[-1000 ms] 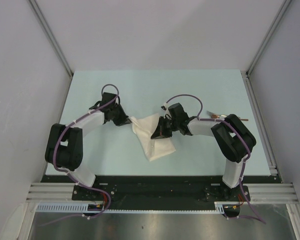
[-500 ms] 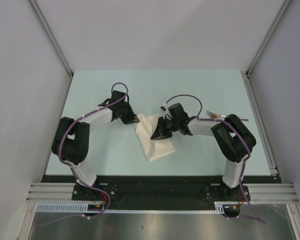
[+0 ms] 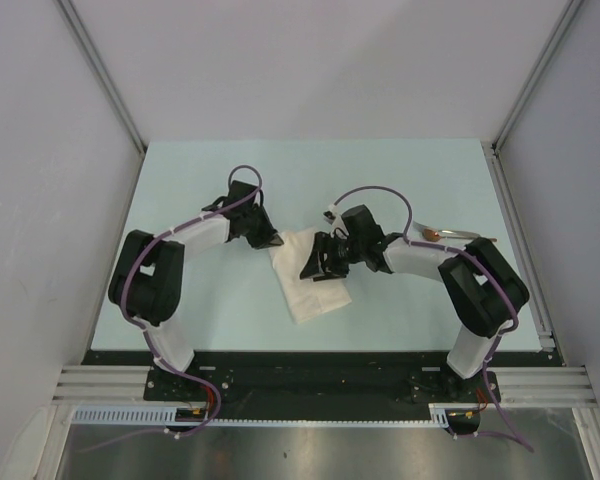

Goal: Fold the napkin into a case and place the utensils inside
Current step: Fold the lower triangle-folded napkin at the center of the board.

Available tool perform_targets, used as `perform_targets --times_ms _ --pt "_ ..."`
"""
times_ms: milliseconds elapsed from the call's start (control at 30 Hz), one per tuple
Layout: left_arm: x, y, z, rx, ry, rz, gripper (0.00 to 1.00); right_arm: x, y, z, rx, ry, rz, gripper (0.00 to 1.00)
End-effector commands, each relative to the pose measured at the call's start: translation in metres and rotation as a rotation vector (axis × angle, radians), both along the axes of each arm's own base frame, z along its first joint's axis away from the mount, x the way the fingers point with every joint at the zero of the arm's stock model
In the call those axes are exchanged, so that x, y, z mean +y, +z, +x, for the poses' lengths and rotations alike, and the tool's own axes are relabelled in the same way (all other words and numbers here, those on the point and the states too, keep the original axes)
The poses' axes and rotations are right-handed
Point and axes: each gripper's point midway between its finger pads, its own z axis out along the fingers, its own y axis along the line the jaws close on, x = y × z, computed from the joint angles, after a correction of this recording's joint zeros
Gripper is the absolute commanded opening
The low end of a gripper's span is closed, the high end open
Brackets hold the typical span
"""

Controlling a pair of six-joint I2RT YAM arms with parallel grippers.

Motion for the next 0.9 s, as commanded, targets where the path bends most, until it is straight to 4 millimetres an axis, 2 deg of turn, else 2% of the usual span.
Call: perform_targets --times_ms 0,133,267,367,400,533,733,867 --pt "-0.012 0.014 0.011 -0.041 -0.013 -0.036 0.10 -0.003 -0.006 -0.005 -0.026 0.021 -0.027 0.58" --pt "-0.012 0.013 0.011 -0.042 -0.018 -0.033 0.10 -0.004 -0.017 0.005 -0.047 0.006 -0.061 0.58" --pt "-0.011 0.012 0.013 -0.044 -0.021 -0.026 0.10 -0.003 -0.015 0.023 -0.100 -0.009 -0.112 0.58" --pt "-0.011 0.016 0.015 -0.055 -0.024 -0.024 0.09 0.002 -0.007 0.043 -0.163 -0.018 -0.142 0.57" --pt "-0.010 0.017 0.016 -0.059 -0.021 -0.016 0.10 0.006 -0.003 0.056 -0.206 -0.020 -0.148 0.56" --pt "-0.006 0.023 0.016 -0.071 -0.018 -0.005 0.10 0.016 -0.007 0.081 -0.244 -0.007 -0.194 0.53" --pt "-0.003 0.020 0.019 -0.061 -0.019 -0.001 0.10 0.026 -0.025 0.101 -0.247 -0.006 -0.228 0.50" --pt "-0.003 0.017 0.020 -0.054 -0.020 0.001 0.09 0.029 -0.029 0.110 -0.258 -0.008 -0.233 0.50"
